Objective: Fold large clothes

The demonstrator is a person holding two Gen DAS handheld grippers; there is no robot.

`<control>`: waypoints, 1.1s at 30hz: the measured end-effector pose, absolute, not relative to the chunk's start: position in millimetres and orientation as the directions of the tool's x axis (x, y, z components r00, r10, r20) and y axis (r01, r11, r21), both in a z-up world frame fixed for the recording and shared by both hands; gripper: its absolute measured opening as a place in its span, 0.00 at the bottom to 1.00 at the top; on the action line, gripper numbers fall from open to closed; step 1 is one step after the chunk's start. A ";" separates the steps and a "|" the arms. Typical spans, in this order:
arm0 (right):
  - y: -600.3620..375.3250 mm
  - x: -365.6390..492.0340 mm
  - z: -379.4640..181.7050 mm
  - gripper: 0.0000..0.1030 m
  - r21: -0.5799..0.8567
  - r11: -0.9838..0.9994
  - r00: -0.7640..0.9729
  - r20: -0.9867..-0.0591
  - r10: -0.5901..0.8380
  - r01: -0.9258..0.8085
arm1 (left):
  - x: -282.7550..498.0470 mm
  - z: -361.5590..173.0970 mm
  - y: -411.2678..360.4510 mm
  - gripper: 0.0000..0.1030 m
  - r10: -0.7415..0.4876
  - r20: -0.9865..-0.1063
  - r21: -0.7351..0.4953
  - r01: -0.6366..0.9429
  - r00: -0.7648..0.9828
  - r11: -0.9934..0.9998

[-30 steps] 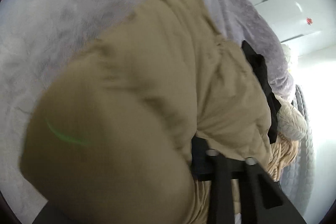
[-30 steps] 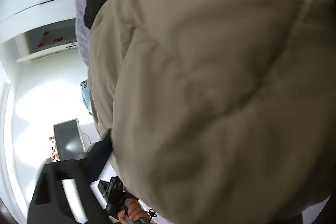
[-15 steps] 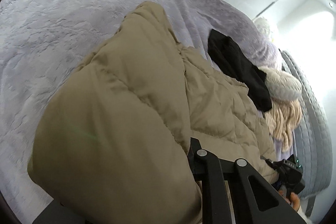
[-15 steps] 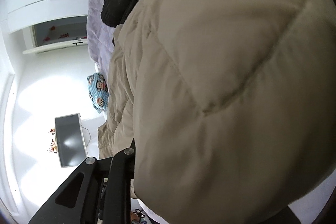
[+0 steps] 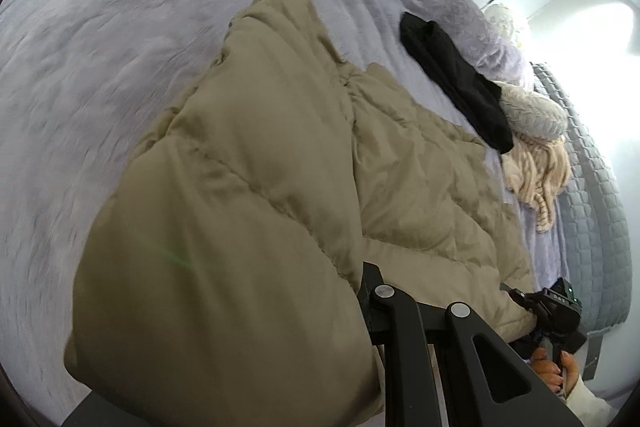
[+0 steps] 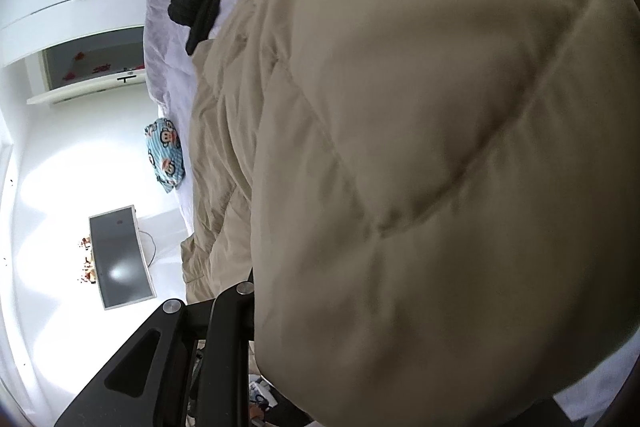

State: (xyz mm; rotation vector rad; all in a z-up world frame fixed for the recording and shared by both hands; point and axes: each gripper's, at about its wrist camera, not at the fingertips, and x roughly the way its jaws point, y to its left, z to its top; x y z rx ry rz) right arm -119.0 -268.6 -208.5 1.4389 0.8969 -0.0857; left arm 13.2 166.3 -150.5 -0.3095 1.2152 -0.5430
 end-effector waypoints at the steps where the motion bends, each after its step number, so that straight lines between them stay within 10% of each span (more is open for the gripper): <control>1: -267.0 -125.4 -212.9 0.25 0.810 0.184 0.678 -0.571 0.463 0.557 | 7.3 -155.6 170.1 0.20 -0.540 -0.806 -0.498 0.215 0.243 0.840; 4: -273.8 -140.2 -223.3 0.32 0.804 0.175 0.669 -0.575 0.471 0.568 | -9.3 -173.3 176.6 0.25 -0.482 -0.845 -0.455 0.161 0.231 0.876; 6: -277.1 -146.9 -225.0 0.45 0.780 0.200 0.641 -0.607 0.470 0.593 | -20.2 -174.0 186.1 0.49 -0.399 -0.886 -0.384 0.110 0.236 0.917; 12: -289.2 -172.5 -187.3 0.50 0.674 0.392 0.536 -0.737 0.412 0.626 | -49.6 -135.2 222.7 0.50 -0.264 -0.903 -0.254 0.075 0.338 0.964; 16: -295.8 -205.3 -153.8 0.15 0.552 0.516 0.495 -0.829 0.259 0.655 | -57.1 -106.8 233.4 0.50 -0.198 -0.883 -0.185 0.072 0.426 0.980; 33: -271.7 -135.7 -180.6 0.11 0.265 0.649 0.292 -0.954 0.069 0.713 | 1.0 -179.8 222.0 0.53 -0.220 -0.958 -0.183 0.201 0.182 0.962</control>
